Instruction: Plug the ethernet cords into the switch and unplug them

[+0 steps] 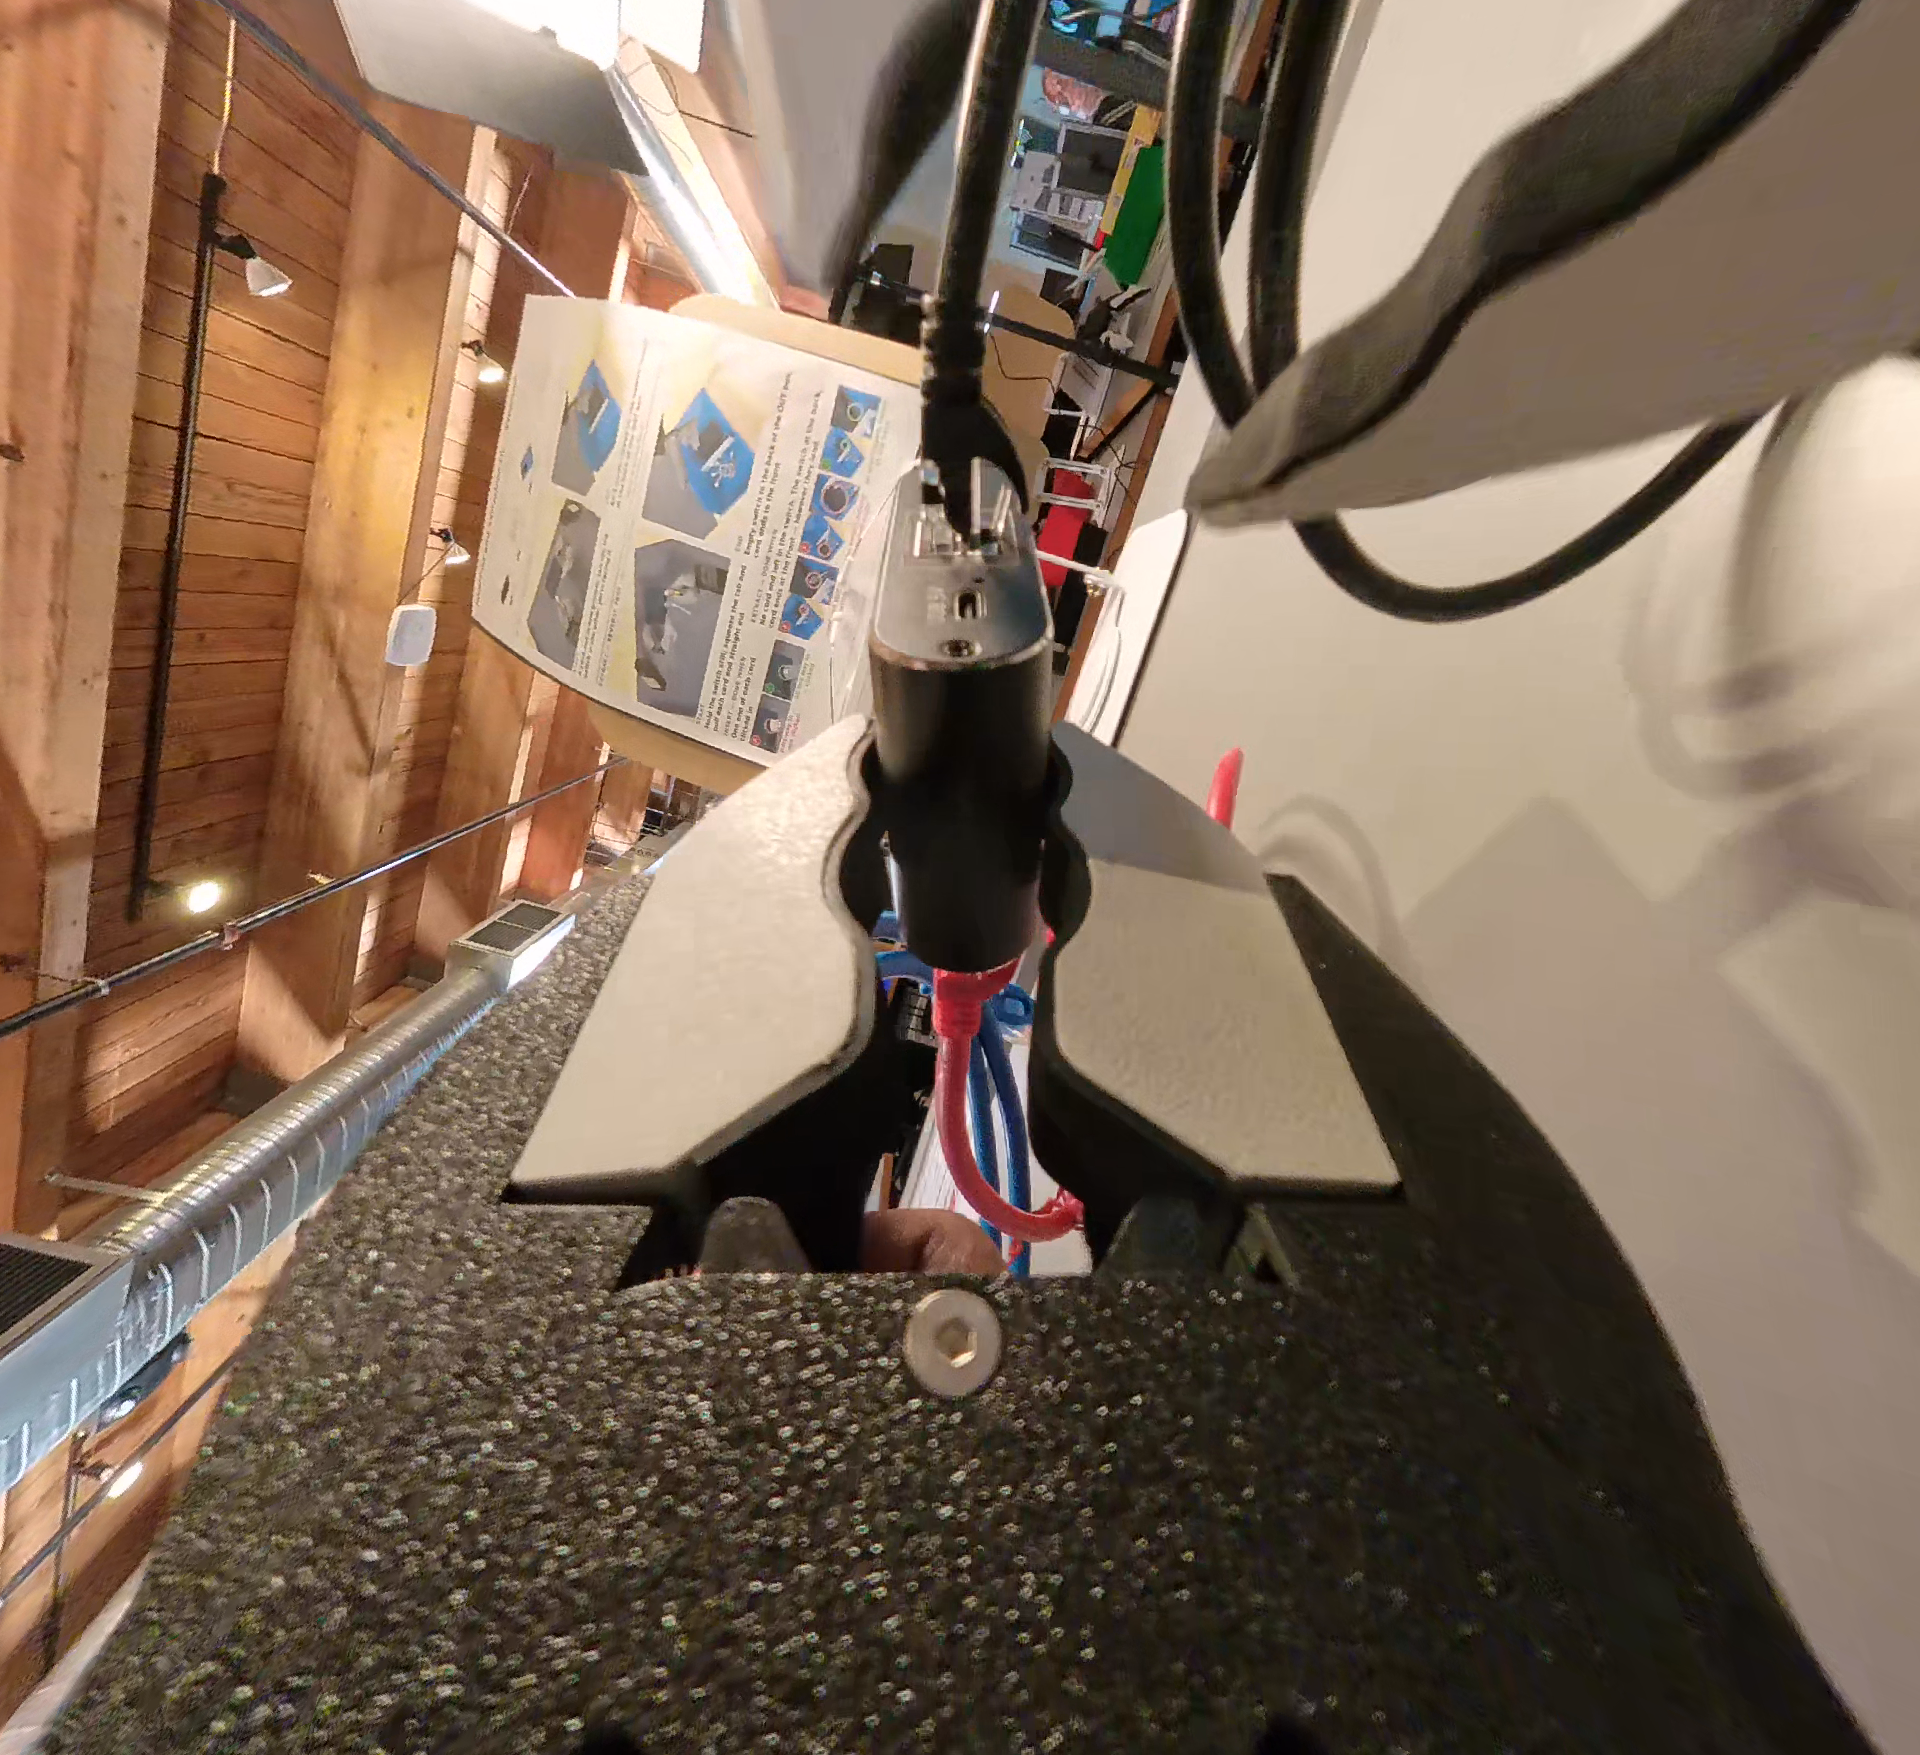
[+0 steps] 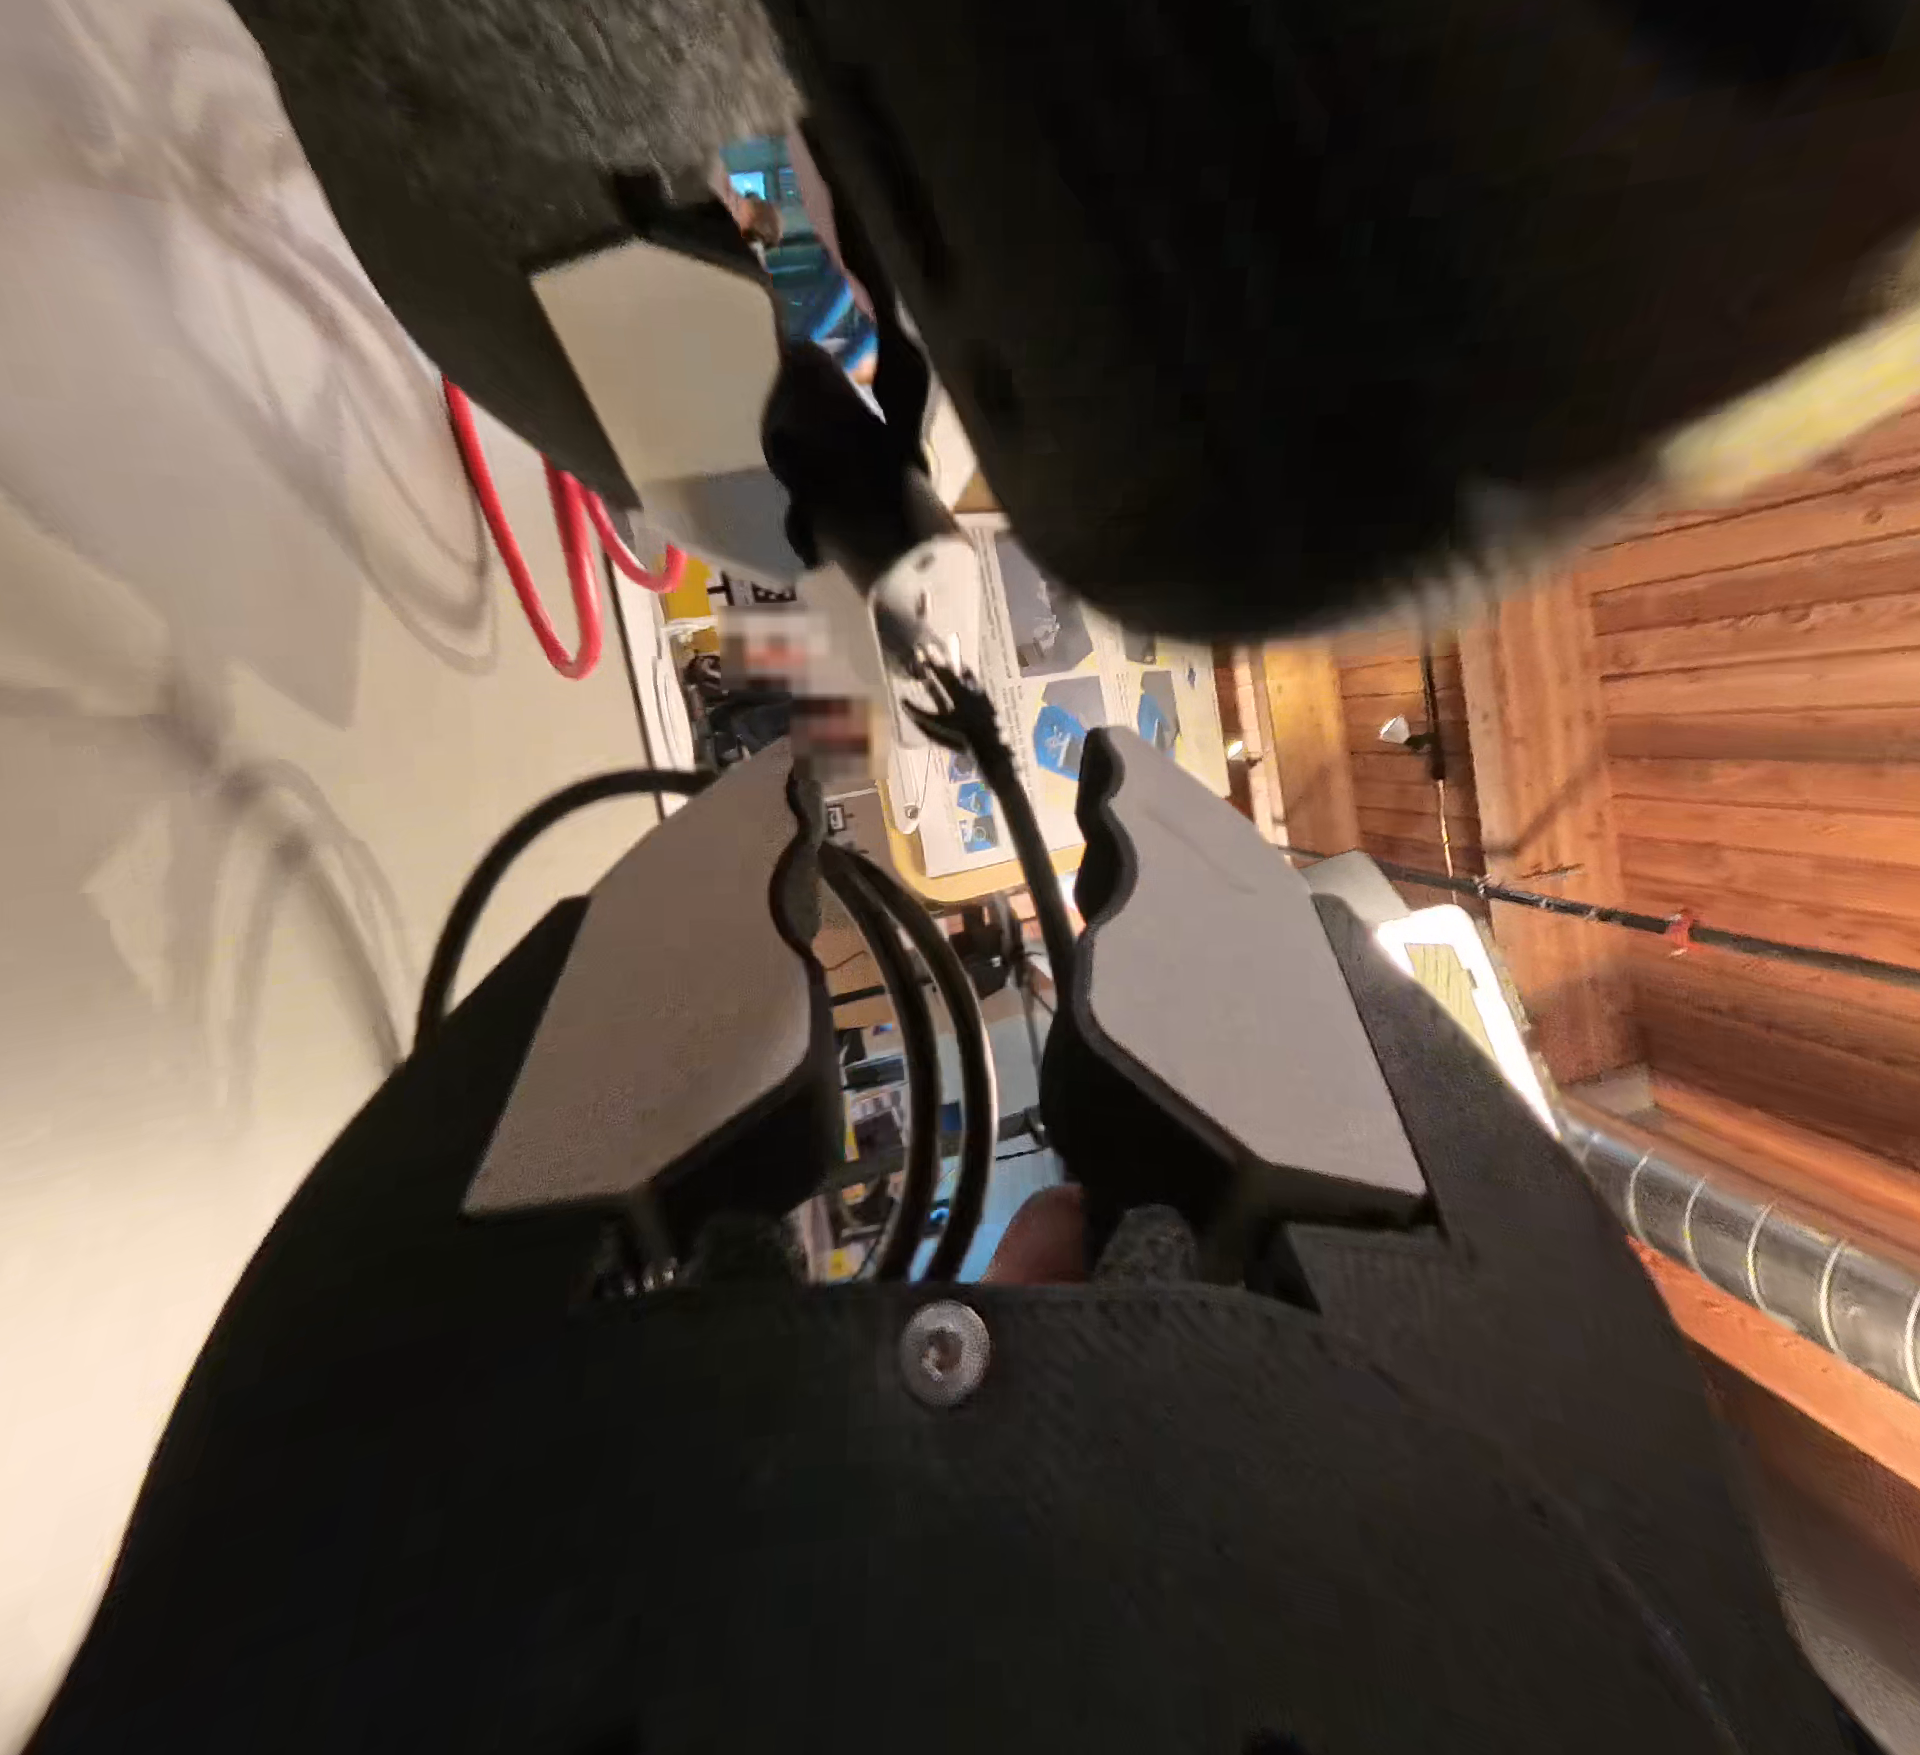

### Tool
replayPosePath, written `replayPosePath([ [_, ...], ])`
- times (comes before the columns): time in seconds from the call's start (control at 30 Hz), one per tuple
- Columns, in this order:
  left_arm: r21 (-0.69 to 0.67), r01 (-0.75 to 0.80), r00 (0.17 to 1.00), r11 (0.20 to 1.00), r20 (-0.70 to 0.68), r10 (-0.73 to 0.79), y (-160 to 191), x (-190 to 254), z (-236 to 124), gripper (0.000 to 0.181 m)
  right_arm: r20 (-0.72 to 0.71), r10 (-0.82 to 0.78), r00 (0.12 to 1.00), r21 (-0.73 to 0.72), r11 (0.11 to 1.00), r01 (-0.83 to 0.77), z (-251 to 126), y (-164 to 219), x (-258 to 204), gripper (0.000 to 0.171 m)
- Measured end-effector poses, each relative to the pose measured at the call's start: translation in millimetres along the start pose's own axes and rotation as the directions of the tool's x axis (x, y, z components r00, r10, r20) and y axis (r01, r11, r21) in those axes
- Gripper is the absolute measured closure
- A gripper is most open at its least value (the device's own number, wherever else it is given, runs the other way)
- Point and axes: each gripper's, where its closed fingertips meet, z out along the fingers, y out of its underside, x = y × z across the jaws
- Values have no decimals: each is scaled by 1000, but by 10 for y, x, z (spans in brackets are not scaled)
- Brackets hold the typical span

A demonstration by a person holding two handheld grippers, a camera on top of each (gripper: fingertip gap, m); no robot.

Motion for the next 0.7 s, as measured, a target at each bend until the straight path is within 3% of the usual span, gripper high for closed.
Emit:
replayPosePath([
  [0.13, -5, -26, 1000, 1000, -8, 26, -125, 72, -19, 155, 5, -32, 999, -14, 999, 32, -32, -25, -71, 129],
  [0.3, -35, -29, 998, 999, -50, 27, -36, 128, 53, 155, 18, -17, 1000, -115, 993, 19, 93, 180, -121, 135],
  [0.7, -37, -71, 990, 997, -122, 66, -28, 222, 25, 156, 10, -69, 998, -91, 993, 69, 115, 114, -120, 136],
])
